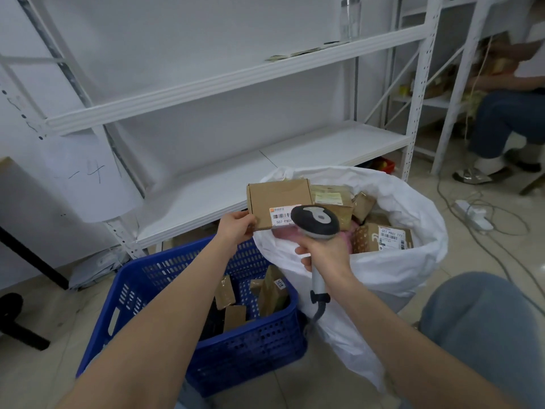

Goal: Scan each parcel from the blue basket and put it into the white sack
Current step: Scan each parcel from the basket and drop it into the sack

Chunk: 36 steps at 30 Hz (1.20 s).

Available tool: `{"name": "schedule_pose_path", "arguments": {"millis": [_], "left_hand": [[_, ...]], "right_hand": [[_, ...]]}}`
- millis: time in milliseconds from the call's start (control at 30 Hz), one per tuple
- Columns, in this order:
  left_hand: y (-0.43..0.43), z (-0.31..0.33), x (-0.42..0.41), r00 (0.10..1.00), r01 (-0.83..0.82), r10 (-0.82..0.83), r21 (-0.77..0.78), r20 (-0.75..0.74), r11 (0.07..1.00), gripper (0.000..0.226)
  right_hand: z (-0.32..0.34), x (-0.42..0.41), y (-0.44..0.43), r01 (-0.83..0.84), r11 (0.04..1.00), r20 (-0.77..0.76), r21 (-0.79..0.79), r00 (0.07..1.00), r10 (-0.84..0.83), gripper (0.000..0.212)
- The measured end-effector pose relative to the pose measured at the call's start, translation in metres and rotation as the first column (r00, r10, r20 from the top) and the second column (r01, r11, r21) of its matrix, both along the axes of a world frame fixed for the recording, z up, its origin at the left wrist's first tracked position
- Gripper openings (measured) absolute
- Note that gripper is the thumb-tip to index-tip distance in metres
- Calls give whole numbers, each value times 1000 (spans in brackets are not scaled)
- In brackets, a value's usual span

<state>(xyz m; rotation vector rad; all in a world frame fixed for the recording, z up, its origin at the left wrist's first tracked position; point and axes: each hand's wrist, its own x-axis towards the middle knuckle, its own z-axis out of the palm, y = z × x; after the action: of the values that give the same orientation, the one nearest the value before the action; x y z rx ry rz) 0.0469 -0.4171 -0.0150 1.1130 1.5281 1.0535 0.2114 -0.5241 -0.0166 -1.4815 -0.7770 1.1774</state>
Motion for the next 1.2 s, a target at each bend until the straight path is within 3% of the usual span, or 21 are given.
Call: {"name": "schedule_pose_path", "arguments": {"millis": [167,300,500,567,667,767,967,1100,1200], "left_hand": [[39,20,66,990,123,-119,49,-82,991,15],[77,25,135,943,215,-191,61,-274,975,50],[120,7,213,824,318,-277,0,-494,948,50],[123,-6,228,771,351,-311,-37,-556,936,43],[125,-17,237,586,459,-369,-80,-721,885,39],[128,-19,226,570,512,-423,-99,-704,853,28],[109,-13,155,601,453,-295,12,-743,891,28],[84,-12,85,663,380,-238,46,-710,924,26],[66,-15,25,657,311,-181,45,-731,949,25]], "right_hand": [[22,52,35,189,982,-43,16,981,-188,14],[20,100,65,316,949,-42,-20,948,-316,15],[1,143,90,422,904,-44,-72,904,-426,14],[-6,149,97,426,901,-61,-82,900,-431,13],[-12,152,102,409,908,-57,-92,908,-415,14],[-14,147,100,387,918,-36,-87,920,-391,15],[-7,113,93,324,944,-33,-67,944,-327,18],[1,61,82,175,983,-66,-53,982,-178,18],[2,10,73,17,996,-51,-91,998,-22,17]]}}
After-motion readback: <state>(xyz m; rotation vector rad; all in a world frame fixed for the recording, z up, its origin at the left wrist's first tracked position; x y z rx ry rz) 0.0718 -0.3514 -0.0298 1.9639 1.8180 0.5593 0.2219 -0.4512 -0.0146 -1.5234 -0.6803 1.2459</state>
